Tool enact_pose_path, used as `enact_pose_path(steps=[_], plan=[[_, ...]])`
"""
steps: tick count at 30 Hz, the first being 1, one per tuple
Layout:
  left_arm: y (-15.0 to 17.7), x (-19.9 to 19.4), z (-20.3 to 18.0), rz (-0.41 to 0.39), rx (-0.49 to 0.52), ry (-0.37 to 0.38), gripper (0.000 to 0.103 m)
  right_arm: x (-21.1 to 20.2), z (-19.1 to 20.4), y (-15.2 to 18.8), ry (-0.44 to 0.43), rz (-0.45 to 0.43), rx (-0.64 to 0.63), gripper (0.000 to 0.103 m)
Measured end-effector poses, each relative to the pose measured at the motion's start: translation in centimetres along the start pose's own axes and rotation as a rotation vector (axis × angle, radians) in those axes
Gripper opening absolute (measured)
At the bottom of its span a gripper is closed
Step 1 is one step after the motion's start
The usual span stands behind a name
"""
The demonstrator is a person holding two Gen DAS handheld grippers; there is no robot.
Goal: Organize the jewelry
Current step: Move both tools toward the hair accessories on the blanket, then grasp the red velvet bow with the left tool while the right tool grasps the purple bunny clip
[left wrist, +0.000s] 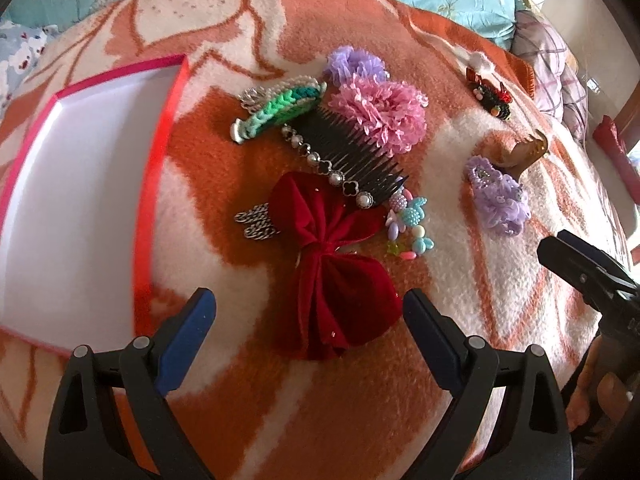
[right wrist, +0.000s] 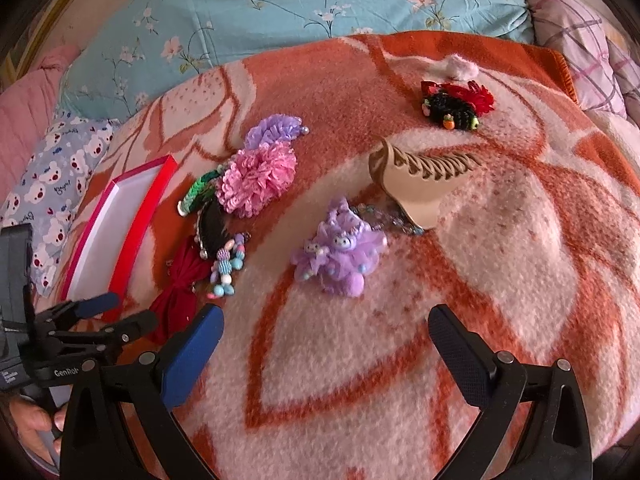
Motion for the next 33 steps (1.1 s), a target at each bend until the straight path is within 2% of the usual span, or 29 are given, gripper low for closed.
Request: enact_pose_path(steps=[6, 9, 11, 12, 14, 17, 22, 33], plan=[[-0.3, 2.6, -0.7, 0.044, -0.011, 0.042, 0.094, 3.0, -0.8, -0.3, 0.011, 0.044, 0.023, 0.091], [-0.1, 3.6, -1.0, 0.07, -0.019, 0.082, 0.079, 4.0, -1.3, -0.5, 0.018, 0.045, 0.034, 0.083], [0.2, 4.1, -1.4, 0.088, -0.029, 0.125, 0.054, 4.4, -1.5, -0.7, 0.025, 0.036, 0.028, 0.077], [0.2, 4.1, -1.6, 0.088, -0.027, 0.137, 0.052, 4.6, -1.5, -0.7, 0.027, 0.035, 0.026, 0.073], [0.1, 3.9, -1.8, 0.074, -0.006, 0.14, 0.039, 4.7, -1.5, -0.8, 0.019, 0.027, 0.026, 0.048], [-0.1, 3.4, -1.9, 0.057, 0.009, 0.155, 0.028, 4.6, -1.3, -0.9, 0.003, 0.013, 0.023, 0.036], [-0.2, 2.5, -1.6, 0.034, 0.005, 0.17, 0.023, 4.0, -0.4, -1.3, -0.03, -0.02, 0.007, 0.031], [-1.7, -1.8, -0.1, -0.057, -0.014, 0.18, 0.021, 0.8, 3.9, -1.7, -0.146, -0.047, -0.025, 0.031]])
Point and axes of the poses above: each gripper's, at about its wrist camera, not at the fingertips, and x roughly the way its jaws point, z to its left, y to its underside, the point moved 9 cm from there along x, roughly the way its jaws point, and after that the axes turned 8 degrees about -z, right-handed, at the moved point
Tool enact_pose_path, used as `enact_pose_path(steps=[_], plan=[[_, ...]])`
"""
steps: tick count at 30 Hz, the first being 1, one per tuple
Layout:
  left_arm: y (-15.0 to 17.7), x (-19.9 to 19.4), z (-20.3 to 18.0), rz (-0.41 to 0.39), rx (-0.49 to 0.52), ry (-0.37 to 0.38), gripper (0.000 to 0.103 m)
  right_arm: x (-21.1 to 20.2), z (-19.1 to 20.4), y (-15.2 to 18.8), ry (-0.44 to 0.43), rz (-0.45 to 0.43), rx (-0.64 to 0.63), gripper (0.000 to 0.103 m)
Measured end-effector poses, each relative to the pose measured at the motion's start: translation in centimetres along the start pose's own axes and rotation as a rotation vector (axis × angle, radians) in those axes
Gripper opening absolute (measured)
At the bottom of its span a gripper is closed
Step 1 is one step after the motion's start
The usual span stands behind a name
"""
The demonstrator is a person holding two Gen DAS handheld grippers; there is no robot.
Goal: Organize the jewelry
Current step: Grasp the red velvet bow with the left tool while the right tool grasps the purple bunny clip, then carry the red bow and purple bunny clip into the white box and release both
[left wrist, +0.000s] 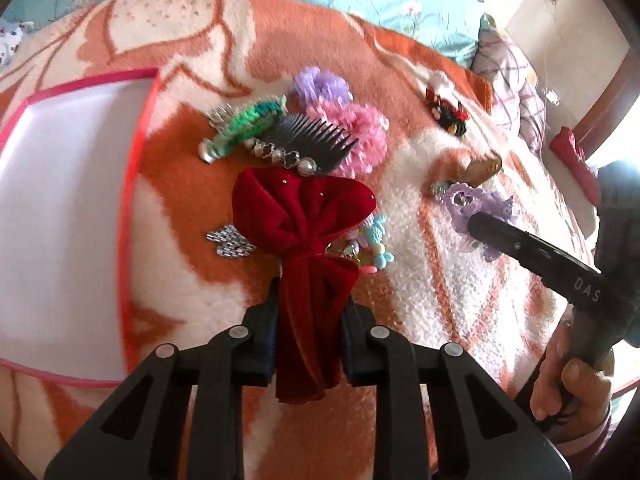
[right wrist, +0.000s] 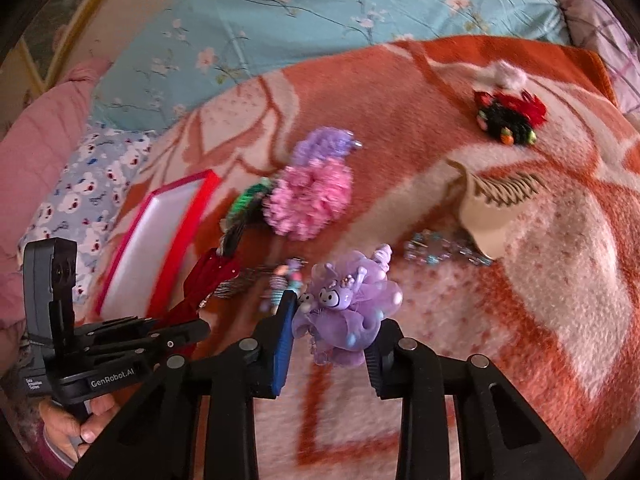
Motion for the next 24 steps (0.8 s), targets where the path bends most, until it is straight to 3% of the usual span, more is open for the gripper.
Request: enact_pose_path(steps=[12, 24], plan=[[-2.7, -4.6, 5.4, -0.112, -0.053, -0.063, 0.021, 2.3, 7.0, -1.1, -0.102, 0.009, -0.088, 0.031], [-4.5, -6.3, 14.1, -0.149, -0.127, -0.175, 0.021, 6.8, 15.0, -3.0, -0.231, 0.011, -0.174, 0.031]])
Point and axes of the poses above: each gripper's, at about its wrist camera, not at the fingertips, and x roughly the way its jaws point, z to its left, y to its underside, the point moved 9 cm from there along x, roughly the way its jaws point, and after that the axes turned 8 degrees about -z, right-handed, at the moved point
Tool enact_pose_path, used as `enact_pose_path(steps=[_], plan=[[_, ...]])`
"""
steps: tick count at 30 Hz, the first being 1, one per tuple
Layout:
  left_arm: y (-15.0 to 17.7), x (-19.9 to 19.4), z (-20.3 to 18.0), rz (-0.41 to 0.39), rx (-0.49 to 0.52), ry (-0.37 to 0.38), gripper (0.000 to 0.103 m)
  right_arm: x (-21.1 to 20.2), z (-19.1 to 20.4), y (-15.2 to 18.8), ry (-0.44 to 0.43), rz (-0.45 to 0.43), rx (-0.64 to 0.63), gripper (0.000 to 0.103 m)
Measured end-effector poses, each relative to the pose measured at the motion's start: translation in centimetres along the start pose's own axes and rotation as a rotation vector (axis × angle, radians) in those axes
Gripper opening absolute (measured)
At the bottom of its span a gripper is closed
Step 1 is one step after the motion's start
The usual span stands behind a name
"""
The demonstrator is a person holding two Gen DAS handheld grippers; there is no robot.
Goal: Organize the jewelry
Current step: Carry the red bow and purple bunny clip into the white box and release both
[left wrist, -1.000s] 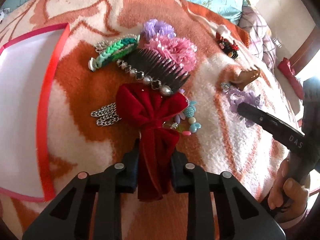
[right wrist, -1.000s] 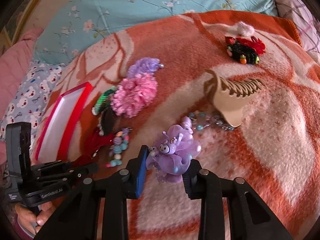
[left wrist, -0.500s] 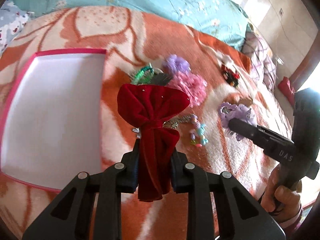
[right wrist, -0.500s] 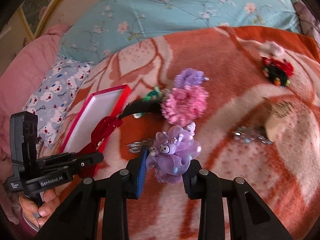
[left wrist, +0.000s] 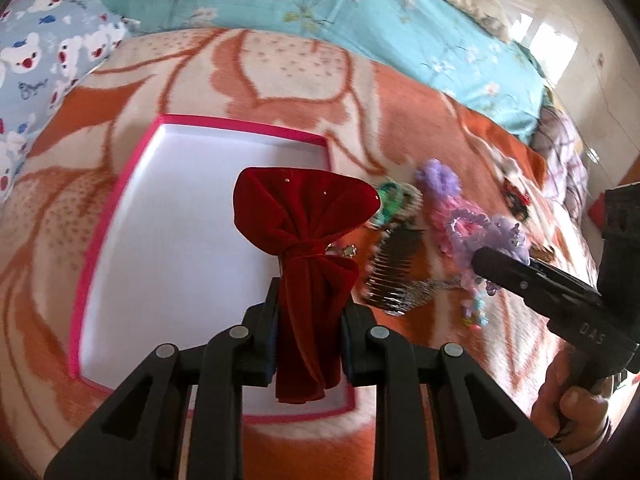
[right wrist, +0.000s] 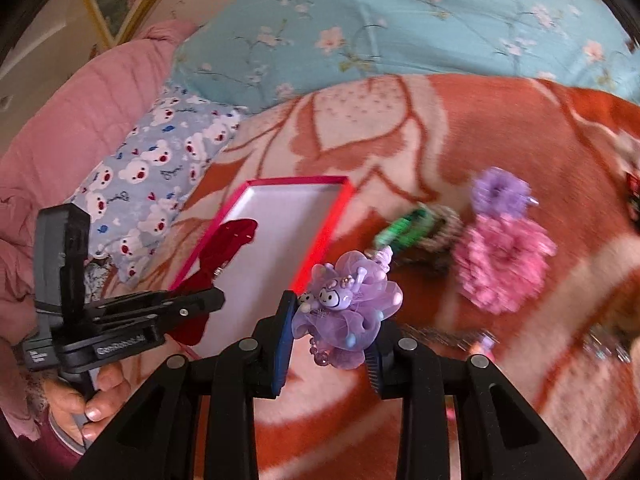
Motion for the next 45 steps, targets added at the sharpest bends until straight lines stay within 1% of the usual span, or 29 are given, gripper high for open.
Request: enact_pose_path(steps=[5, 10, 16, 20, 25, 28, 33, 34, 35, 39, 41, 45], plan=[[-1.1, 1.0, 3.2, 0.004, -0.018, -0.051, 0.021, 3.5, 2.1, -1.3, -0.05, 0.01, -0.015, 0.031], [-2.5, 2.5, 5.7, 0.01, -0.028, -0.087, 0.021, 7.2, 3.5, -2.1, -0.082, 0.03, -0.011, 0.031], [-4.4, 5.5, 8.3, 0.028, -0.033, -0.126, 0.021, 12.1, 4.3, -2.9, -0.116, 0.057, -0.013, 0.031], [-5.6, 7.5, 9.9, 0.036, -0.033, -0.15, 0.021, 15.6, 4.3, -3.4, -0.126, 0.069, -0.008, 0.031], [-6.3, 9.7, 11.5, 0.058, -0.047, -0.168, 0.021, 19.1, 3.8, -3.5, -0.113, 0.098, -0.001, 0.031], [-6.4, 10.5, 11.8, 0.066, -0.045, -0.172, 0.021, 20.3, 3.4, -3.2, -0.101, 0.119, -0.003, 0.031], [-6.6, 11.2, 11.6, 0.067, -0.026, -0.186, 0.022, 20.9, 3.4, -3.2, -0.079, 0.124, -0.042, 0.031], [-6.6, 11.2, 11.6, 0.067, -0.023, -0.188, 0.023, 21.1, 3.2, -3.2, -0.073, 0.131, -0.044, 0.034], [-6.6, 11.3, 11.5, 0.068, -0.019, -0.189, 0.023, 21.2, 3.1, -3.0, -0.071, 0.141, -0.044, 0.034], [-6.5, 11.3, 11.3, 0.071, 0.001, -0.195, 0.027, 21.1, 3.1, -3.0, -0.06, 0.149, -0.059, 0.036], [-6.4, 11.3, 11.3, 0.07, 0.008, -0.2, 0.027, 21.0, 3.1, -3.0, -0.061, 0.15, -0.059, 0.038], [-6.4, 11.3, 11.2, 0.07, 0.009, -0.203, 0.029, 21.2, 3.1, -3.1, -0.057, 0.149, -0.063, 0.038]])
Point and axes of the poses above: each gripper's, at about its wrist camera, not at the fingertips, and x roughly the way its jaws point, z to its left, y to its underside, the point moved 9 cm from there along x, roughly the way its jaws point, and after that the axes turned 8 degrees about -z, right-handed, at the moved point
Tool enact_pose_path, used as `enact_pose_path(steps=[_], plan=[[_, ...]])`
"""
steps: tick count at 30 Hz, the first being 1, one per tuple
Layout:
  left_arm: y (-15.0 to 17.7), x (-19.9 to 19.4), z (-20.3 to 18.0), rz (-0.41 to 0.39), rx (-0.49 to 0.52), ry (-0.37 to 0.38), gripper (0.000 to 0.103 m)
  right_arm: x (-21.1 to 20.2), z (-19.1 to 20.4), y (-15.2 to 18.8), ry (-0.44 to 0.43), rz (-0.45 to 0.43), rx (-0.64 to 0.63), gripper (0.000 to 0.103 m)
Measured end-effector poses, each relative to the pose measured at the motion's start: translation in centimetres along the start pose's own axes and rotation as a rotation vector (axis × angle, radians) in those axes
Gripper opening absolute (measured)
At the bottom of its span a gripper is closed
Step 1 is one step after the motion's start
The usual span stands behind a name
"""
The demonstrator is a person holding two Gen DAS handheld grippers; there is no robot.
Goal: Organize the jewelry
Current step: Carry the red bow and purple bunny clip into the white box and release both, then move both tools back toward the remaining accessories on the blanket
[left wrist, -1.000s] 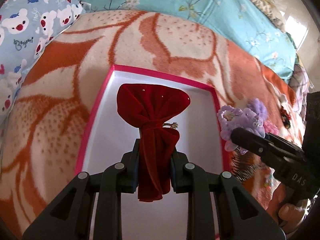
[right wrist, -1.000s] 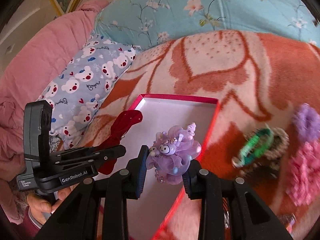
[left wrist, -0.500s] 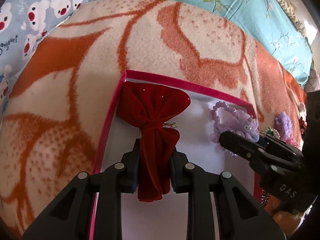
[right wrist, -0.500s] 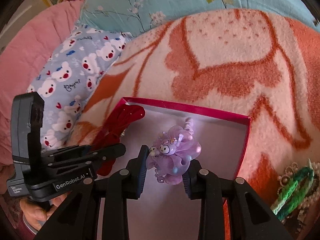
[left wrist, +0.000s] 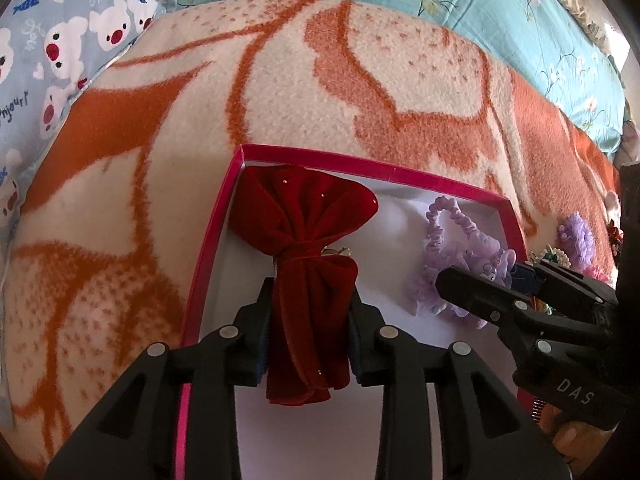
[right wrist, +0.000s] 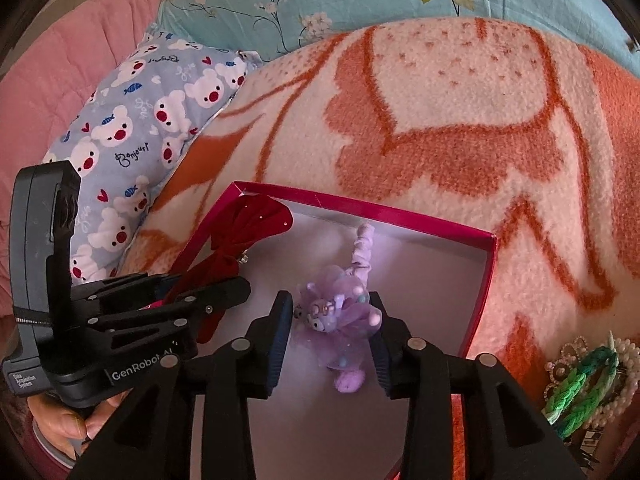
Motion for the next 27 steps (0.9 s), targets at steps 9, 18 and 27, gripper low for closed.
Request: enact_pose_path(steps=[9, 18, 27], plan=[[-0.1, -1.6, 0.3, -0.013, 0.005, -0.018, 0.055, -2.3, 0.3, -0.6, -0.005, -0.034, -0.006, 0.051], [0.6, -5.2, -0.7, -0.05, -0.011, -0.002, 0.058, -7.7, -0.3, 0.8, -0.016, -0.087, 0.034, 0.06], [3.1, -8.0, -5.5, -0.053, -0.004, 0.075, 0.058, -14.0, -3.7, 4.1, 0.04, -0.11, 0.108, 0.061]])
Point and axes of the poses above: each gripper's, at about its wrist camera, not at the fingertips, and x roughly the way its jaws point, z to its left, y to its underside, the point moved 9 cm from there along x, roughly the way its jaws point, and after that the axes turned 8 degrees about -z, right-handed, at the moved point
